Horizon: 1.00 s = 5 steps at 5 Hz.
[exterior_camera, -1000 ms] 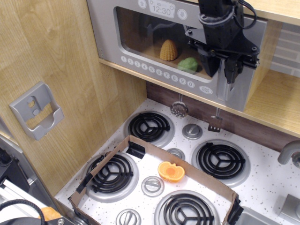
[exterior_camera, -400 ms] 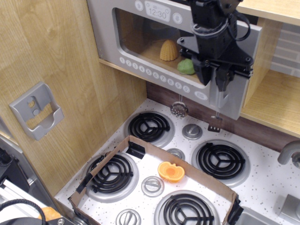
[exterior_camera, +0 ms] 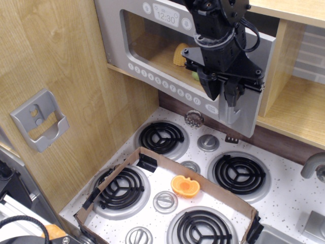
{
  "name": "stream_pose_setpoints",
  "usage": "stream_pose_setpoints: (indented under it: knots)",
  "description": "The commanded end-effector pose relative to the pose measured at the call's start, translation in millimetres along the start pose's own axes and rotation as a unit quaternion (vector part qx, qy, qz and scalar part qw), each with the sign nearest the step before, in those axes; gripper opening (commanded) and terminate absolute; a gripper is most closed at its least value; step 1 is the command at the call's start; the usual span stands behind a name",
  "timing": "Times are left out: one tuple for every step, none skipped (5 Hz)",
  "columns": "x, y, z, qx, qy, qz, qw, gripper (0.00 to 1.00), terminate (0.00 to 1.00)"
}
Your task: Open microwave
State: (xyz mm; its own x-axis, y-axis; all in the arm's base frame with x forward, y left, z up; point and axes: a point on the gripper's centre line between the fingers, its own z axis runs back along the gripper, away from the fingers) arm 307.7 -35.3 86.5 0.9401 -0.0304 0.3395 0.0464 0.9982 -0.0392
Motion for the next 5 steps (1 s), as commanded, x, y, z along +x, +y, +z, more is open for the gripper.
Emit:
stream_pose_setpoints:
  knots:
    - [0.9,0.1,18.1,0.031,0.027,0.038,0.9984,1.0,0.0]
    - [-15.7,-5.5,25.7,0.04,0.025,0.064,0.9968,1.0,0.0]
    - [-42.1,-20.8,36.6,0.055,0.002,0.101,0.9934,1.0,0.0]
    - [-53.9,-51.7,41.7,0.054,-0.012,0.105,0.9929,1.0,0.0]
    - [-36.5,-81.9,27.6,-0.006,-0.013,0.05,0.9986,1.0,0.0]
